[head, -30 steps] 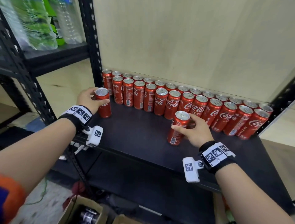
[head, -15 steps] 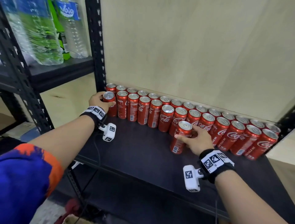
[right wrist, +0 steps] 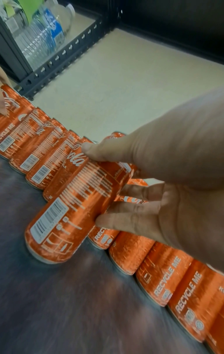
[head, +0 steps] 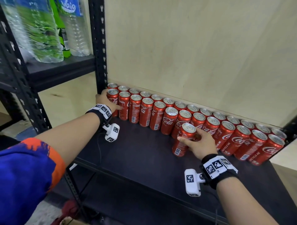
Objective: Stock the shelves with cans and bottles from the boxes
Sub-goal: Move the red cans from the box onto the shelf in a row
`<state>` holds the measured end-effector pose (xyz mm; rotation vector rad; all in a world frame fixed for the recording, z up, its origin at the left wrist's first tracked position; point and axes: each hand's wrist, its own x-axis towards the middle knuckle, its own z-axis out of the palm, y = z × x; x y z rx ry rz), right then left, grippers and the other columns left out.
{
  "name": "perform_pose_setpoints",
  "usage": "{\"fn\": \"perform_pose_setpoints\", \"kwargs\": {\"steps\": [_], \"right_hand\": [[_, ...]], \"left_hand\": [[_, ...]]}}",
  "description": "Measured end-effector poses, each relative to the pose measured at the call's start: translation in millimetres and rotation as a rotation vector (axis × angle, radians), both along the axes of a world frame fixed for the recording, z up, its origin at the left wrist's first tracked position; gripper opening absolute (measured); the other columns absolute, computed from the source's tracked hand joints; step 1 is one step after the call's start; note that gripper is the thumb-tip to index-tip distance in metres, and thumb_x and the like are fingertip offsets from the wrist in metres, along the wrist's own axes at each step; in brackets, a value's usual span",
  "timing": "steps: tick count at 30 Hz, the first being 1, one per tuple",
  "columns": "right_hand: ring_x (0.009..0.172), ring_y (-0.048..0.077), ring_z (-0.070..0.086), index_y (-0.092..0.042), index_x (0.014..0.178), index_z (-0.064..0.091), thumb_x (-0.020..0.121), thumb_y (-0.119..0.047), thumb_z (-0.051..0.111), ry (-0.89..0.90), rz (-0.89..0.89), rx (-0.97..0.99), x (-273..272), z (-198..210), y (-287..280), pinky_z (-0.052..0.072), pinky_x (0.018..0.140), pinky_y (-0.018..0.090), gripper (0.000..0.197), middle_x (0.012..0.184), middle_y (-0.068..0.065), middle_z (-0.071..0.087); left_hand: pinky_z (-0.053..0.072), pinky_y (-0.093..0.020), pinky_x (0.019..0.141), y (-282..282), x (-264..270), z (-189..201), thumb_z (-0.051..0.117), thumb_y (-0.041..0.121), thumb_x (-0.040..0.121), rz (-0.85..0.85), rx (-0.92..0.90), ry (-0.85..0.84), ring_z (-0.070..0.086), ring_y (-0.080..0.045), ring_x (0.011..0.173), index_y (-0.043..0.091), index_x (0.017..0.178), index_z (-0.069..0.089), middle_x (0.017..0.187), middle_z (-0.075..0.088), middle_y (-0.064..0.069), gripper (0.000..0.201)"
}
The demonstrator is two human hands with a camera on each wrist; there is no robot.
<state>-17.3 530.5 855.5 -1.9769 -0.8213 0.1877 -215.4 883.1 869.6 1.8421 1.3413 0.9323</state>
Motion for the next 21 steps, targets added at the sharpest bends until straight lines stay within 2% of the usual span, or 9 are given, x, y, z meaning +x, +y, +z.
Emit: {"fn": "perform_pose_setpoints", "kwargs": {"steps": [4,9,12,16,19,21], "right_hand": [[0.105,0.005,0.065,-0.029,0.123,0.07,0.064,-0.045,0.093,0.017,0.008,-0.004,-1,0,-1,0.056,0.098,0.04,0.065,0.111,-0.015,0.073],[0.104,0.005,0.066,-0.031,0.123,0.07,0.063,-0.047,0.093,0.024,0.002,0.014,1,-2,-1,0.057,0.095,0.041,0.066,0.11,-0.015,0.073],[0.102,0.007,0.068,-0.034,0.119,0.07,0.059,-0.051,0.093,0.069,0.0,0.025,3,-6,0,0.059,0.09,0.043,0.067,0.106,-0.016,0.074],[0.098,0.009,0.07,-0.037,0.116,0.069,0.051,-0.06,0.089,0.112,-0.003,0.018,4,-9,3,0.062,0.082,0.048,0.071,0.103,-0.017,0.074],[0.097,0.01,0.07,-0.037,0.116,0.068,0.051,-0.063,0.086,0.091,-0.006,0.003,2,-6,3,0.062,0.08,0.048,0.072,0.104,-0.017,0.073],[0.096,0.01,0.07,-0.037,0.117,0.068,0.051,-0.064,0.085,0.066,-0.011,-0.007,-1,-4,2,0.062,0.079,0.047,0.073,0.105,-0.016,0.073]], "left_hand": [[0.039,-0.04,0.111,-3,6,0,0.101,0.024,0.05,0.0,-0.013,0.018,0.046,-0.03,0.131,0.019,0.146,0.042,0.139,0.044,-0.014,0.113],[0.043,-0.045,0.109,-4,3,3,0.102,0.028,0.047,0.006,-0.041,0.047,0.05,-0.03,0.129,0.019,0.144,0.04,0.14,0.045,-0.013,0.115],[0.047,-0.047,0.104,-9,-1,3,0.102,0.032,0.044,0.022,-0.038,0.045,0.055,-0.03,0.123,0.011,0.134,0.042,0.134,0.052,-0.012,0.109],[0.05,-0.045,0.099,-26,-4,11,0.099,0.029,0.054,-0.014,-0.04,0.142,0.058,-0.032,0.119,0.003,0.127,0.048,0.13,0.058,-0.015,0.093],[0.048,-0.037,0.095,-41,-5,10,0.093,0.027,0.064,-0.112,-0.012,0.221,0.06,-0.031,0.117,0.006,0.13,0.052,0.128,0.061,-0.012,0.08],[0.048,-0.037,0.097,-53,-5,9,0.091,0.036,0.065,-0.182,-0.034,0.261,0.061,-0.027,0.115,0.012,0.132,0.049,0.128,0.063,-0.005,0.083]]}}
